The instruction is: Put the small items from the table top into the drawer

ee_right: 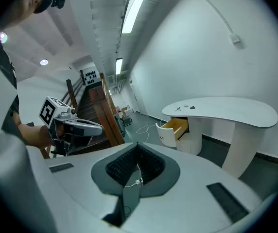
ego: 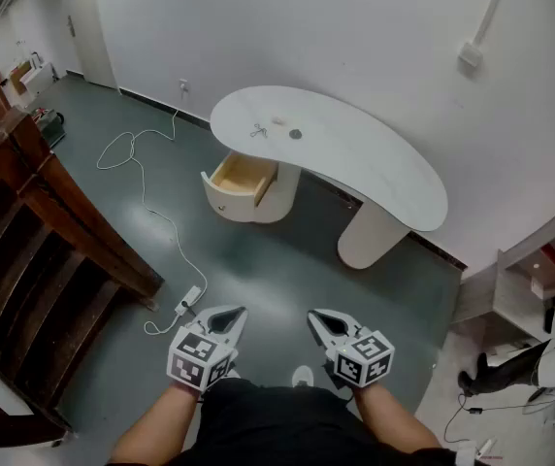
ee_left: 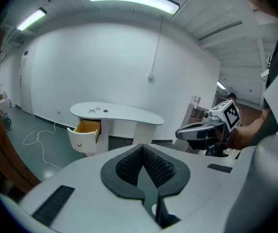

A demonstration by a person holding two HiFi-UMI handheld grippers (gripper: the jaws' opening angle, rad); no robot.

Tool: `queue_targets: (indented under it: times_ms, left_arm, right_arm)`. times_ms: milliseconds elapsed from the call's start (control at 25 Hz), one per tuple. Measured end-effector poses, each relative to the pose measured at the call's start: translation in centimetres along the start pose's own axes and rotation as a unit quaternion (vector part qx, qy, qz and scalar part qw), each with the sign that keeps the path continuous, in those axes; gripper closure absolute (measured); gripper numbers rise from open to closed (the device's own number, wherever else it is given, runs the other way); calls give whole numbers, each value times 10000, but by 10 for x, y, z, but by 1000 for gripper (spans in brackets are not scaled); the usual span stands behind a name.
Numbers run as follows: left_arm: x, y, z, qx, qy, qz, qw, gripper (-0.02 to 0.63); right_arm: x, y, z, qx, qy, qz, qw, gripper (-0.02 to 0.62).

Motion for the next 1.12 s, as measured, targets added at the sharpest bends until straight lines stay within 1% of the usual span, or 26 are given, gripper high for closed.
queue_targets:
  times_ms: [320, 520, 640, 960, 1120]
  left_arm:
    - [-6, -6, 8, -85, -61, 54, 9999, 592]
    - [-7, -14, 14, -191, -117, 28, 9997, 592]
    - [-7, -19, 18, -292, -141, 8, 9995, 592]
    - [-7, -43, 30, -627, -258, -124, 9976, 592]
    - [-1, -61, 40, -786, -311, -324, 9959, 592]
  right_arm:
    - [-5, -12, -4, -45, -42, -66, 10000, 597]
    - [-6, -21, -8, -131, -88, -112, 9998, 597]
    - [-6, -26, -10, -180, -51, -224, 9996, 597]
    - [-7, -47, -27, -539, -145, -329, 9979, 597]
    - [2, -59, -42, -732, -126, -349, 9966, 597]
Point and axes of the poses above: the fingertips, and each gripper's own axes: z forward along the fingers, y to its left, x out of its underside, the point moved 3 cm from there along -z, backward along the fingers, and after that the axes turned 7 degrees about -z, right-handed, at the moved point
